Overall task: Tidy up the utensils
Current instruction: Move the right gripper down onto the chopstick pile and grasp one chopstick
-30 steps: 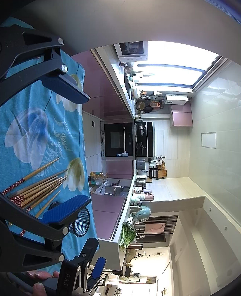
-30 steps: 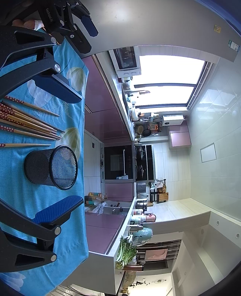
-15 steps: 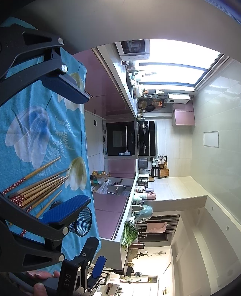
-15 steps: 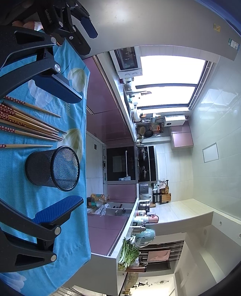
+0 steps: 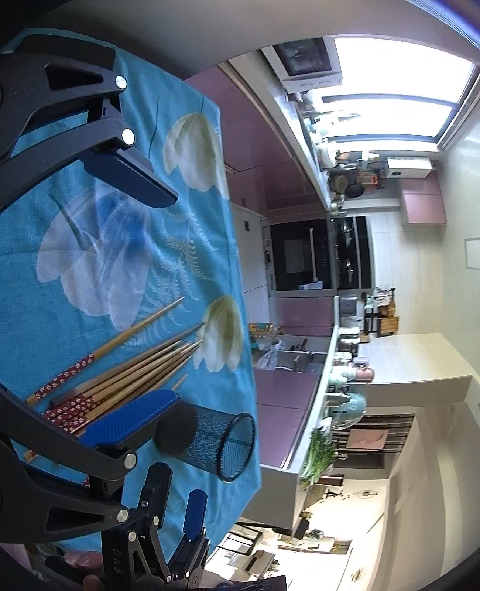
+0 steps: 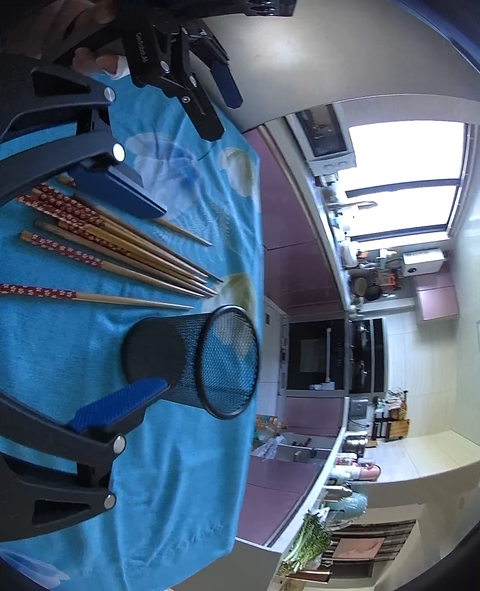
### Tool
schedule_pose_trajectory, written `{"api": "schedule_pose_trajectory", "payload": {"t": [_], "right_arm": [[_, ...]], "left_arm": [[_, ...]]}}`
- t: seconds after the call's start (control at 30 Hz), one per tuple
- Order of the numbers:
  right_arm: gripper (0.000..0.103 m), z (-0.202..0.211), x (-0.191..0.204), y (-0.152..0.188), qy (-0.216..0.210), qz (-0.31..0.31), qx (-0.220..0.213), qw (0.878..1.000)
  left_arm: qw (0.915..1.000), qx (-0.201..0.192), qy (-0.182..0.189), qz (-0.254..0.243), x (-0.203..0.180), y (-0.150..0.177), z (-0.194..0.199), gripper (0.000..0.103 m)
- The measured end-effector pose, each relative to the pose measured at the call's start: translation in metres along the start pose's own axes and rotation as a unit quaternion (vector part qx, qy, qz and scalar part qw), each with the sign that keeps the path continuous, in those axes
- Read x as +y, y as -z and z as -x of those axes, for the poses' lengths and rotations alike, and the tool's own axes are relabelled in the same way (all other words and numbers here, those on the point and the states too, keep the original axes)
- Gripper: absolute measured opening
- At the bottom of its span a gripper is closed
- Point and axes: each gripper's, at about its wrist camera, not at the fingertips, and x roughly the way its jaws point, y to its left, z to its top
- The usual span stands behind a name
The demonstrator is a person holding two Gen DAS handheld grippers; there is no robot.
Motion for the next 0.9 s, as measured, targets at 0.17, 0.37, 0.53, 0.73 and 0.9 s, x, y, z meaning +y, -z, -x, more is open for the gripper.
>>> {"api": "schedule_pose_trajectory", "payload": {"t": [0.17,0.37,0.53,0.73,0.9], "right_arm": [[0.049,-0.032,-0.008,0.011,-0.007,-0.022,0.071,0.997],[0.034,-0.053,-0.004,0.012,0.001,-0.008,0.104,0.995],[0.028,-0.063,-0.003,0.011,0.004,0.001,0.113,0.994],[0.012,-0.070,-0.006,0.006,0.000,-0.008,0.117,0.993],[0.006,-0.070,-0.009,0.005,-0.019,-0.027,0.117,0.993]], "left_arm": [[0.9970,0.073,0.024,-0.011,-0.007,0.014,-0.040,0.075],[0.9914,0.120,0.044,-0.028,-0.018,0.025,-0.081,0.060],[0.9831,0.170,0.062,-0.027,-0.024,0.027,-0.117,0.045],[0.9776,0.196,0.072,-0.024,-0.029,0.027,-0.141,0.032],[0.9772,0.199,0.074,0.001,-0.026,0.024,-0.142,0.016]]}}
